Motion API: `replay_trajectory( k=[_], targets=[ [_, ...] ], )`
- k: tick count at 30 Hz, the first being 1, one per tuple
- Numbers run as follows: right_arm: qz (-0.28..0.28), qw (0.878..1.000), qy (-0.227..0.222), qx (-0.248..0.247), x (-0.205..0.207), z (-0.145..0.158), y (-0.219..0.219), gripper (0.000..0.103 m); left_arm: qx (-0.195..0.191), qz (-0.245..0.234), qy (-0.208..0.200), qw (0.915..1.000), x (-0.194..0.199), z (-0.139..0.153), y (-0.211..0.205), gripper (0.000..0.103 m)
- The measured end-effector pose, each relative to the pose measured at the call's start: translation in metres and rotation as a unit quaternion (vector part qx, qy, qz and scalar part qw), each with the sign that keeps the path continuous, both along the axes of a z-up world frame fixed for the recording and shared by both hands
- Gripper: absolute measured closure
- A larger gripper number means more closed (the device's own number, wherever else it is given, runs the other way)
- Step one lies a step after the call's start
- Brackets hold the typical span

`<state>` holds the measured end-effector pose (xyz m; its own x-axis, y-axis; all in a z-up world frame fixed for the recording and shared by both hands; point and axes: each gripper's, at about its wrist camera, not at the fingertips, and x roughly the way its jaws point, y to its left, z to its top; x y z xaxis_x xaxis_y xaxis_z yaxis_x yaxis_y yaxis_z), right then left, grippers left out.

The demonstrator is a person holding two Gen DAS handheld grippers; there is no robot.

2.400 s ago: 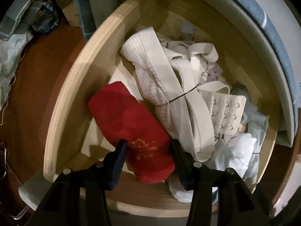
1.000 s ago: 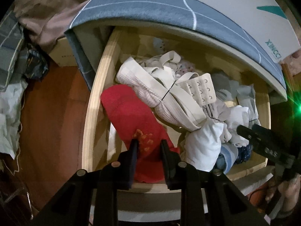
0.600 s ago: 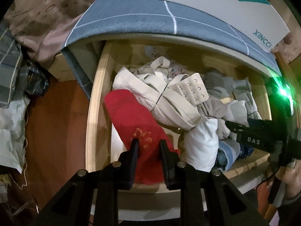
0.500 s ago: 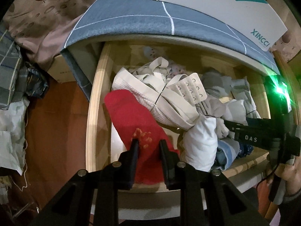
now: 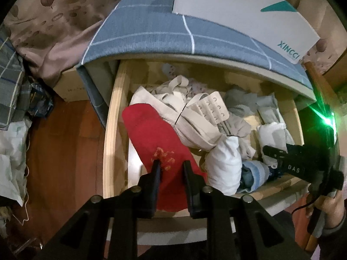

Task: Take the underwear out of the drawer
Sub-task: 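Close the left gripper on the red sock while the right gripper grasps a white rolled sock, then lift the red sock out of the drawer with the left gripper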

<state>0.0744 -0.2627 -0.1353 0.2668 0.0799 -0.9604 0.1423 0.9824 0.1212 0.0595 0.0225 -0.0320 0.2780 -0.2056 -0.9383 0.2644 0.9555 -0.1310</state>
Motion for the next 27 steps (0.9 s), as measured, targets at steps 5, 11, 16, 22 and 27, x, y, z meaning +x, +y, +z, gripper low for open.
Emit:
replay_trajectory(
  k=[5,11,16,22,27],
  targets=[
    [-0.001,0.999,-0.034,-0.023,-0.023,0.006,-0.004,0.06,-0.008,-0.014,-0.032,0.9994,-0.007,0.015,0.003,0.084],
    [-0.011,0.999,-0.049,-0.017,-0.045,-0.001,-0.01,0.06,-0.022,-0.039,-0.065,0.9969,-0.011,0.03,0.006,0.085],
    [-0.006,0.998,-0.052,-0.025,-0.053,-0.006,-0.007,0.06,-0.01,-0.049,-0.041,0.9979,-0.005,0.019,-0.002,0.085],
    [-0.007,0.999,-0.051,-0.018,-0.058,-0.013,-0.003,0.059,0.03,-0.03,0.029,0.9987,0.018,-0.023,-0.008,0.085],
    [-0.012,0.999,-0.05,-0.013,-0.058,-0.018,0.002,0.058,0.044,-0.019,0.073,0.9962,0.035,-0.038,-0.018,0.081]
  ],
)
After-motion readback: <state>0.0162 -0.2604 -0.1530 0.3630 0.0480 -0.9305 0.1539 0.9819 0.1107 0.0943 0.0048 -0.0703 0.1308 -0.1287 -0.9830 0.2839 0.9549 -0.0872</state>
